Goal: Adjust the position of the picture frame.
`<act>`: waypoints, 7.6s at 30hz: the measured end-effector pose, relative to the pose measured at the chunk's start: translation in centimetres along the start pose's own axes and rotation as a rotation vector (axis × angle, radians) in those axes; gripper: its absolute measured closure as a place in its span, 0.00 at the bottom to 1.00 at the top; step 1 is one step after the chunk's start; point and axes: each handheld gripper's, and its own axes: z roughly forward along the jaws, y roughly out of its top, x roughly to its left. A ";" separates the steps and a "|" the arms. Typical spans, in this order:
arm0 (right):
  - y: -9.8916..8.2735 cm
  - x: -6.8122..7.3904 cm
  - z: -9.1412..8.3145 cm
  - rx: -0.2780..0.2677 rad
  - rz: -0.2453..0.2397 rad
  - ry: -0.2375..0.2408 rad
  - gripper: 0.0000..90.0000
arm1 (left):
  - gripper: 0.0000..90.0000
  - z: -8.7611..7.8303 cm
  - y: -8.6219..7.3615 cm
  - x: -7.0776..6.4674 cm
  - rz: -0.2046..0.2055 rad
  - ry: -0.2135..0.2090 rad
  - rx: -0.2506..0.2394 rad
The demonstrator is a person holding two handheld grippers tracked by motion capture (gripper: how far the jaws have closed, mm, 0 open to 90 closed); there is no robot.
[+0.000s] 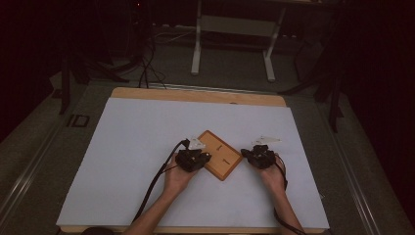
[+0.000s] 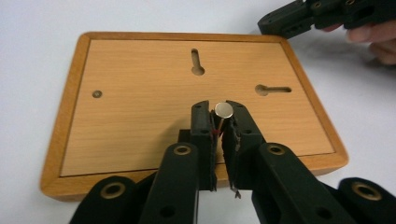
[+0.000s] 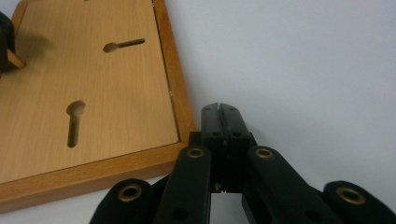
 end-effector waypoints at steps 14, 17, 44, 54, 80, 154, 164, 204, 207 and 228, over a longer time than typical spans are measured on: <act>-0.2 2.2 -0.9 0.022 -0.071 0.070 1.00 | 0.94 -1.4 -0.4 1.6 -0.074 0.044 -0.021; 0.0 3.4 -1.0 0.020 -0.091 0.112 1.00 | 0.93 -2.0 -0.7 2.4 -0.125 0.075 -0.028; -0.1 3.8 -0.9 0.020 -0.115 0.125 1.00 | 0.89 -3.6 -2.5 6.1 -0.334 0.274 -0.066; -0.2 3.7 -0.7 0.019 -0.114 0.122 1.00 | 0.90 -3.3 -2.3 6.3 -0.428 0.255 -0.075; 0.3 8.7 1.2 0.051 -0.203 0.286 1.00 | 0.93 -3.4 -2.3 5.8 -0.289 0.143 -0.102; -0.8 5.8 -1.0 0.031 -0.166 0.165 1.00 | 0.93 -1.7 -1.8 3.8 -0.087 -0.088 -0.057; -1.5 5.7 -1.2 0.074 -0.146 0.184 1.00 | 0.93 -1.1 -1.1 3.4 -0.069 -0.111 -0.047; -2.4 5.5 -2.2 0.096 -0.148 0.205 1.00 | 0.92 0.4 -0.1 2.7 -0.084 -0.139 -0.048; -2.4 5.5 -2.2 0.094 -0.145 0.203 1.00 | 0.91 0.3 -0.2 2.5 -0.097 -0.123 -0.047; -2.2 5.5 -1.8 0.085 -0.139 0.197 1.00 | 0.91 -0.1 -0.7 2.8 -0.107 -0.125 -0.064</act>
